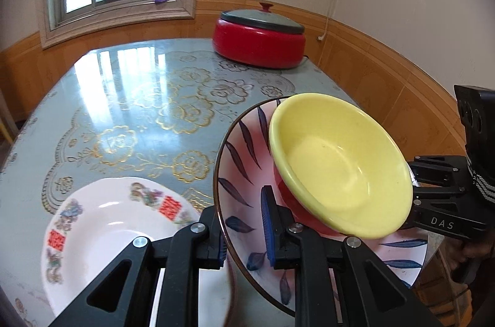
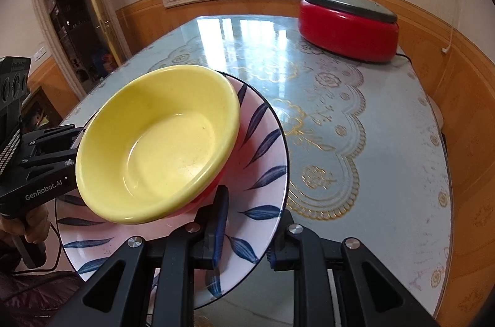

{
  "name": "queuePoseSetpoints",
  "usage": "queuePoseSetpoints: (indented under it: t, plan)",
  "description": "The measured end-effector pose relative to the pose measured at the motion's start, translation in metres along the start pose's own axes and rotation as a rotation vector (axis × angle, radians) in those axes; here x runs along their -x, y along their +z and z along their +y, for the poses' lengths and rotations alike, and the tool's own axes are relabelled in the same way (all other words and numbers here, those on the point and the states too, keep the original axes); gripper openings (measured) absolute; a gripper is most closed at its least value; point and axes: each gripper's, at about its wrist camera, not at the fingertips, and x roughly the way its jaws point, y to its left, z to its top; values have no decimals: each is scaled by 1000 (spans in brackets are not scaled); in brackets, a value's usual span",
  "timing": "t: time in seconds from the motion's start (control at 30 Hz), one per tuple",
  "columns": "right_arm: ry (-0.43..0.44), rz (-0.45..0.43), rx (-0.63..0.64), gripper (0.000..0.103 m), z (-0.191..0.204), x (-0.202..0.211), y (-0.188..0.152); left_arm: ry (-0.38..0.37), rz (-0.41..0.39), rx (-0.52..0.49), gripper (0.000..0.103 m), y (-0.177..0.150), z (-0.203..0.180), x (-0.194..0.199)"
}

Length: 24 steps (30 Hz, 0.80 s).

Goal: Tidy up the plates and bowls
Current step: 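Carry the blue-striped plate with its bowls over the white plate stack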

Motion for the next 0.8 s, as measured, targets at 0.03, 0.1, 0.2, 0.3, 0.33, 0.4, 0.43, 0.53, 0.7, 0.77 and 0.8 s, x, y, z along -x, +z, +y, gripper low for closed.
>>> queuePoseSetpoints:
  t: [0.03,0.1,0.2,0.3,0.33,0.4,0.43,0.53,0.7,0.77,0.8]
  plan:
    - [6,-3,10,20,5,-1,4,7,-5,8,18,0,5,4]
    - [23,-5,29,20,17,-3,10,25,-14,21,18,0,14,11]
    - [47,-5,60,20,36,-9,19,55,-21,45,18,-2,31,22]
    - [76,-4,86,20,55,-15,28,84,-30,68,18,-5,48,33]
    - [85,-4,96,20,60,-18,30,95,-33,73,18,-6,54,37]
    - [106,0,116,20,72,-24,35,115,-34,94,18,-11,67,44]
    - [116,3,125,20,78,-27,36,125,-35,101,18,-14,71,48]
    - [145,15,152,20,96,-39,40,152,-33,130,18,-24,90,58]
    - [185,42,186,20,125,-57,42,186,-23,170,18,-40,115,69]
    - [194,54,194,20,135,-64,42,193,-19,179,18,-46,123,73]
    - [196,59,197,20,138,-67,42,195,-16,185,18,-50,127,74]
